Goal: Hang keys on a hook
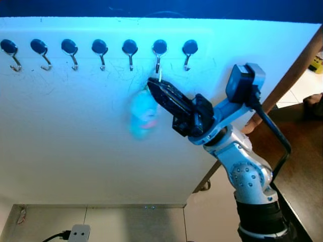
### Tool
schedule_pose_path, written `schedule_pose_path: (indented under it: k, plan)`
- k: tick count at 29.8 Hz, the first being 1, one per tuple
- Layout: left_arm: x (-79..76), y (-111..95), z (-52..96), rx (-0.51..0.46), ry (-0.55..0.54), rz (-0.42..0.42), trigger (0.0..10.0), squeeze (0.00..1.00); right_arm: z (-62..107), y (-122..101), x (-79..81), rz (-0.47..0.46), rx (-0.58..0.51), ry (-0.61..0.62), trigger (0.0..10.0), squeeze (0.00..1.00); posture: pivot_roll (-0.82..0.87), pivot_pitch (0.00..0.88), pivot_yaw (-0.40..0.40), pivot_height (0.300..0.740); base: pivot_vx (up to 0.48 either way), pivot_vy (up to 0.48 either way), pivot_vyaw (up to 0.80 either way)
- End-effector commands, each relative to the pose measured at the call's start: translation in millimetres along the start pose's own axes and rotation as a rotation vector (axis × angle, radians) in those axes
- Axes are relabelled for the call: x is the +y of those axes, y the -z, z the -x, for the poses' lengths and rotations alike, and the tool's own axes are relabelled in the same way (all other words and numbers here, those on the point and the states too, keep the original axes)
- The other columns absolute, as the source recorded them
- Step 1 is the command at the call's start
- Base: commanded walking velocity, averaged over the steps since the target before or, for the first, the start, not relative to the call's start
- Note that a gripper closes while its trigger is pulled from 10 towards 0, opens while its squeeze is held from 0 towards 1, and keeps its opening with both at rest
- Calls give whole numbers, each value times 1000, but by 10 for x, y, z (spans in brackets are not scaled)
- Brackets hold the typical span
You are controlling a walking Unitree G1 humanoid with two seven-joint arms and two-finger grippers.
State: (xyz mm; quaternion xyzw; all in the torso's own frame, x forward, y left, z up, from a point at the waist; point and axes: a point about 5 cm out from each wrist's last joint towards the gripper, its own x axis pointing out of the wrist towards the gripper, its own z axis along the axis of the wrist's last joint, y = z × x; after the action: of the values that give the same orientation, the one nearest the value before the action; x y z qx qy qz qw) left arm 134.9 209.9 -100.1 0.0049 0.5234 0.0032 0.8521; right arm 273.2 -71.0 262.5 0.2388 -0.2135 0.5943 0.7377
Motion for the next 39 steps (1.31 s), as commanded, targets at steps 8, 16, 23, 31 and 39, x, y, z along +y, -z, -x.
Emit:
schedule_pose_path:
  k: [8,16,23,31,39]
  plan:
    - [-49,100,7,35,18,-1,10000,0,44,-40,97,-32,-25,-49,10000,0,-68,35,77,740,0,0,0]
    - [-44,96,6,37,20,-10,10000,0,122,-57,131,-33,-27,-42,10000,0,-72,35,79,740,0,0,0]
    - [-49,99,6,39,20,-13,10000,0,146,-63,158,-53,-36,-52,10000,0,-73,39,80,740,0,0,0]
    - [-66,116,7,40,26,-8,10000,0,84,-166,75,-74,-103,-33,10000,0,-74,50,82,740,0,0,0]
    - [-65,146,13,44,26,-1,10000,0,42,-217,31,-61,-118,-6,10000,0,-69,56,82,740,0,0,0]
